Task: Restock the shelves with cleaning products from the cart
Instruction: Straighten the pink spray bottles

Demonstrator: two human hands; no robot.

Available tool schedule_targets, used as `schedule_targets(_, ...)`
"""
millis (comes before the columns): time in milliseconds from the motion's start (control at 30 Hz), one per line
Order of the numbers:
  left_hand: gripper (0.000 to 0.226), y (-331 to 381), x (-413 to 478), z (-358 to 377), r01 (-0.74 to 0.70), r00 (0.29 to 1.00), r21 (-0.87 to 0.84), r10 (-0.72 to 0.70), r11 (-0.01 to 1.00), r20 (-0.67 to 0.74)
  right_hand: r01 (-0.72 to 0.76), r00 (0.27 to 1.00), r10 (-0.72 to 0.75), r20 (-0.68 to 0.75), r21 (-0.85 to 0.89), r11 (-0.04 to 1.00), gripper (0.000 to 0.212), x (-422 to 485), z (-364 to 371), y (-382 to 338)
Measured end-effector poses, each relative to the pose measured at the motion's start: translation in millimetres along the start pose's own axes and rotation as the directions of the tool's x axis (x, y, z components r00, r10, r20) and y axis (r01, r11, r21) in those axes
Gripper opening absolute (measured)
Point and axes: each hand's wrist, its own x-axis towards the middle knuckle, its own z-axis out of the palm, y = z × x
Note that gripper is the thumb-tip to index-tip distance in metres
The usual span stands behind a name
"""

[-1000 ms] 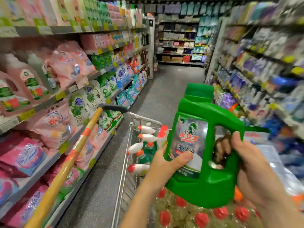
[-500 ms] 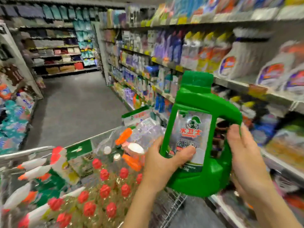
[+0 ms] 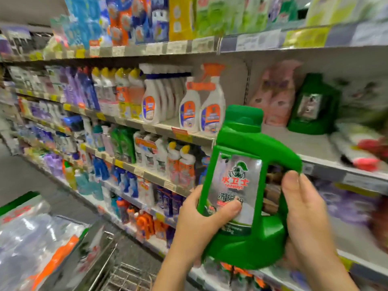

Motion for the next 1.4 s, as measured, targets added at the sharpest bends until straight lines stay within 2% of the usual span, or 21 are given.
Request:
schedule_targets(100,0.043,-3,32,42,-0.011,0.996,-0.026,0.013,1.000,0.088,0.017,0.998,-0.019,-0.053,-0.045,0.999,0.054,31,-35,1)
schedule_targets(167,0.046,-5,55,64,-0.016,0.990,-0.041,0.022,0.999,0.142,0.008,0.996,-0.009,-0.094,-0.014,1.000,0.055,51,-52,2)
schedule_targets(300,0.055,-11,109,100,-0.028,0.982,-0.046,0.036,0.999,0.185,-0.016,0.987,0.021,-0.161,0.033,0.999,0.043,96,-75,4)
schedule_targets(433,0.055,-16,171,130,-0.019,0.964,-0.080,0.039,0.997,0.264,-0.043,0.971,0.048,-0.233,0.024,0.999,0.038,152,-88,5)
schedule_targets(567,0.058,-20,238,154,-0.047,0.941,-0.097,0.077,0.994,0.330,-0.036,0.960,0.021,-0.280,-0.051,0.998,0.038,212,-95,11)
schedule_targets(667,0.065,-22,285,169,-0.072,0.929,-0.060,0.089,0.996,0.359,-0.060,0.956,0.028,-0.293,-0.098,0.993,0.029,256,-101,13)
schedule_targets(767,0.068,-28,326,183,-0.044,0.922,-0.060,0.063,0.997,0.382,-0.103,0.950,0.023,-0.312,-0.244,0.964,0.027,292,-108,11)
schedule_targets(833,0.068,-33,348,194,-0.044,0.912,-0.050,0.061,0.998,0.405,-0.118,0.954,0.019,-0.299,-0.315,0.942,0.023,308,-114,9)
schedule_targets(933,0.091,-40,373,208,-0.027,0.874,-0.017,0.032,0.999,0.485,-0.146,0.962,0.031,-0.272,-0.414,0.899,0.020,328,-123,8)
schedule_targets(1033,0.087,-48,385,218,-0.041,0.829,-0.009,0.039,0.999,0.558,-0.185,0.971,0.051,-0.235,-0.594,0.783,0.014,341,-136,9)
schedule_targets(1067,0.085,-51,386,221,-0.050,0.826,-0.028,0.058,0.998,0.561,-0.176,0.975,0.056,-0.213,-0.600,0.780,0.015,344,-139,8)
schedule_targets(1200,0.080,-60,389,237,-0.090,0.812,-0.100,0.132,0.991,0.569,-0.224,0.975,0.210,-0.078,-0.367,0.903,0.036,352,-152,-6)
schedule_targets(1267,0.081,-62,396,245,-0.081,0.783,-0.118,0.137,0.990,0.606,-0.163,0.977,0.209,0.030,-0.522,0.837,0.043,359,-155,-11)
schedule_targets(1333,0.081,-63,405,258,-0.070,0.765,-0.085,0.108,0.994,0.635,-0.068,0.975,0.210,0.077,-0.790,0.609,0.061,372,-157,-10)
schedule_targets(1400,0.085,-65,417,267,-0.068,0.781,-0.050,0.084,0.996,0.619,0.012,0.980,0.180,0.081,-0.936,0.351,0.083,384,-161,-3)
